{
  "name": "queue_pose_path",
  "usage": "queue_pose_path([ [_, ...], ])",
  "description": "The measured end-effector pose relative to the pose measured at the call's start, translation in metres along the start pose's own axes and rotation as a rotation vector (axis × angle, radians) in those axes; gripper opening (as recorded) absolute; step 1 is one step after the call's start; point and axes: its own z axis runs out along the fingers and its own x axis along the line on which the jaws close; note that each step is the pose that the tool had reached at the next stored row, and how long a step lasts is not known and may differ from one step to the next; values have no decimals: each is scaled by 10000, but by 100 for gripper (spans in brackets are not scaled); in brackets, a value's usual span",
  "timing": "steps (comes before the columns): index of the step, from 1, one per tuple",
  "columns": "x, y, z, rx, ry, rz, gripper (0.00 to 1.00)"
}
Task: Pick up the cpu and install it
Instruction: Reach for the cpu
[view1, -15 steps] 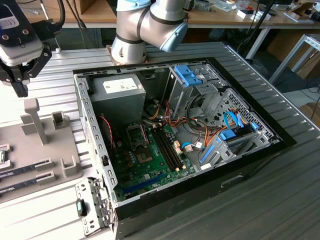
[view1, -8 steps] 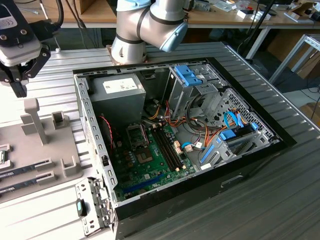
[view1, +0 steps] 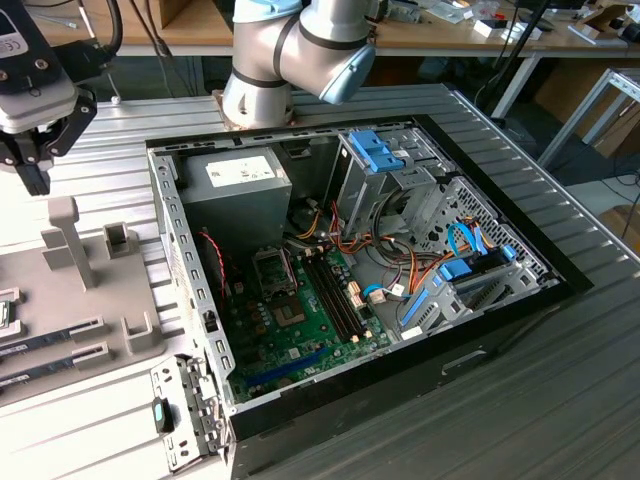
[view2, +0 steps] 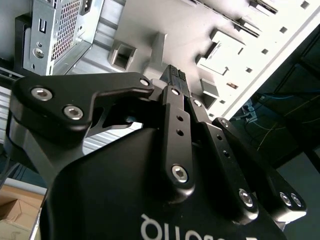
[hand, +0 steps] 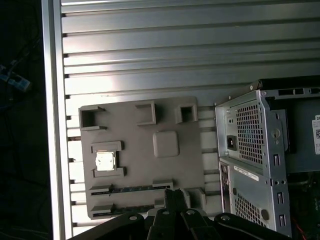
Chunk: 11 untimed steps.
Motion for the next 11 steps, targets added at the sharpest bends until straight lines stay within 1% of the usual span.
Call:
queue_pose_path([
  [11,45,-4,1,-1,-1,0,11],
])
